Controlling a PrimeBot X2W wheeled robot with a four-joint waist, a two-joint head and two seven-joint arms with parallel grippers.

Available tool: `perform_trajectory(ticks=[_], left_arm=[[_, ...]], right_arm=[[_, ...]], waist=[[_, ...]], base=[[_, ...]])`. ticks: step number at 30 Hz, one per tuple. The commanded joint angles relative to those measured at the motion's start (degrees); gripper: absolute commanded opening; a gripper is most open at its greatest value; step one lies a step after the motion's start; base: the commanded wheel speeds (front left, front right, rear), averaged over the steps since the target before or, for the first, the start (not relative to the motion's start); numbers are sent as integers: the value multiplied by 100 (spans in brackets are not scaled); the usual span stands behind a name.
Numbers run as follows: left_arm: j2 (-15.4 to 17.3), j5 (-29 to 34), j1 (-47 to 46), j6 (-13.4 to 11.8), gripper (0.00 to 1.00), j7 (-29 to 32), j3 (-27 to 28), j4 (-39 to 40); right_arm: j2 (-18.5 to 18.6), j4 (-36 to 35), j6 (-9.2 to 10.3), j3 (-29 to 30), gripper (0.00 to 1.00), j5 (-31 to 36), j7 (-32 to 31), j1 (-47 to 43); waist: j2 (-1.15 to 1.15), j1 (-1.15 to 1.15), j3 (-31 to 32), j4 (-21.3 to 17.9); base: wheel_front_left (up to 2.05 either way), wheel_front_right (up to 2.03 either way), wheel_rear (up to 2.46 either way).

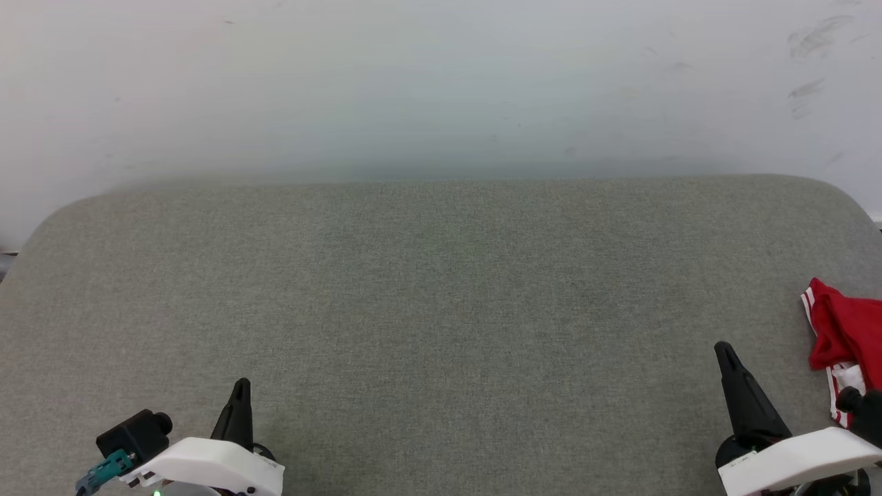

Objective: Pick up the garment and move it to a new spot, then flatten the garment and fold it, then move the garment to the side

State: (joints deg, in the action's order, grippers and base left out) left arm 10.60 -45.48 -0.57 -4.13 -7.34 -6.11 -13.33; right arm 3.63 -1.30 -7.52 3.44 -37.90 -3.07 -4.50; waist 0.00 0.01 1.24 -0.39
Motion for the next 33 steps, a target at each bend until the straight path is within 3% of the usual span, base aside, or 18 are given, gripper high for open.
perform_trajectory(ticks=[1,33], left_arm=[[20,-149,-186,48,0,35,87,51],[-325,-2131,-377,542,0,631,613,1]], right_arm=[[56,-21,1,5,0,-203,5,213],[84,649,2,33,0,-2586,-64,602]], waist=[[0,0,-1,1],[0,-1,-49,14]], base=[[0,0,0],[0,0,0]])
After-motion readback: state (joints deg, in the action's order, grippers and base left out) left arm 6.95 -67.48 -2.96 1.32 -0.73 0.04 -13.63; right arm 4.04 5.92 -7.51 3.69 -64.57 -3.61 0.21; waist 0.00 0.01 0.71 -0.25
